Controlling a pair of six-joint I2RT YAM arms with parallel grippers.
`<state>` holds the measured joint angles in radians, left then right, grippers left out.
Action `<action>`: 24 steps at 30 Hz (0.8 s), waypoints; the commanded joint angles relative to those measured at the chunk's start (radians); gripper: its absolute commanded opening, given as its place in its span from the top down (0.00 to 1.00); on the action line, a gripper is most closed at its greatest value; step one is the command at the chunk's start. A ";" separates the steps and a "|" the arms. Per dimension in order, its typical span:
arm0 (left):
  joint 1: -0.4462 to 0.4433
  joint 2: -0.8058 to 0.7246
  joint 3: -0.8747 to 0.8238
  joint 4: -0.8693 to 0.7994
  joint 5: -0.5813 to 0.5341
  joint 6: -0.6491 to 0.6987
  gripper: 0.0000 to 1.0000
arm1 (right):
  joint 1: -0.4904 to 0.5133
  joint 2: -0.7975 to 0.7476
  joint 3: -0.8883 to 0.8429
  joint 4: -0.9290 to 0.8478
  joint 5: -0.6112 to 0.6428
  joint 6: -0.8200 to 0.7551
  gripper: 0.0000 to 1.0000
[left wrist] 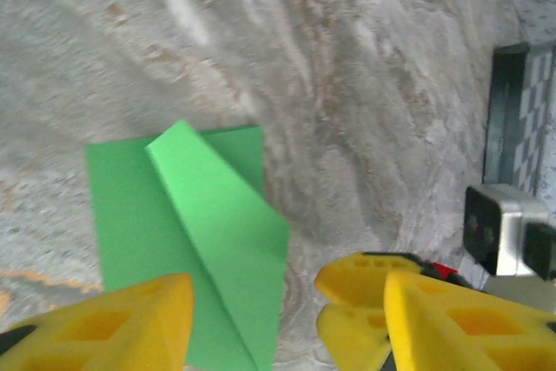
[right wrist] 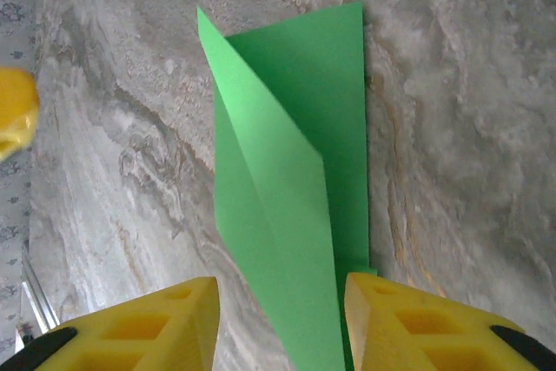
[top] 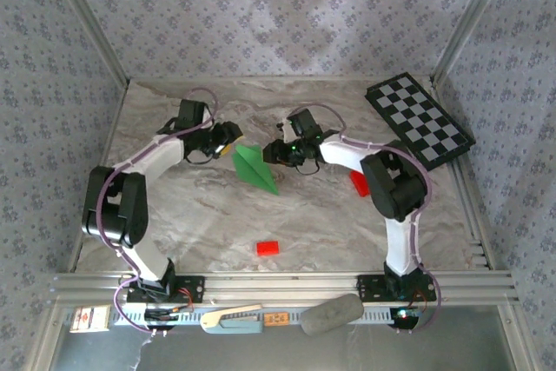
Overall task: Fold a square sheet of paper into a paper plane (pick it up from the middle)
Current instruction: Fourth fold the wing at the center of the table, then pick up the paper from the center of the table.
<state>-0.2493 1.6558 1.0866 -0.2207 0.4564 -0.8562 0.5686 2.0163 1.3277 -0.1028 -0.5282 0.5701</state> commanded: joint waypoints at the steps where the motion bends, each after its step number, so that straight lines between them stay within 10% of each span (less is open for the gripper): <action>1: 0.009 -0.028 -0.062 0.043 0.025 -0.048 0.39 | -0.003 0.057 0.061 -0.034 -0.015 -0.039 0.58; 24: 0.045 -0.068 -0.229 0.376 0.263 -0.134 0.51 | -0.027 0.010 -0.024 0.289 -0.168 0.103 0.97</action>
<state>-0.2092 1.6402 0.8600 0.0586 0.6514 -0.9741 0.5518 2.1082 1.3266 0.0803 -0.6579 0.6151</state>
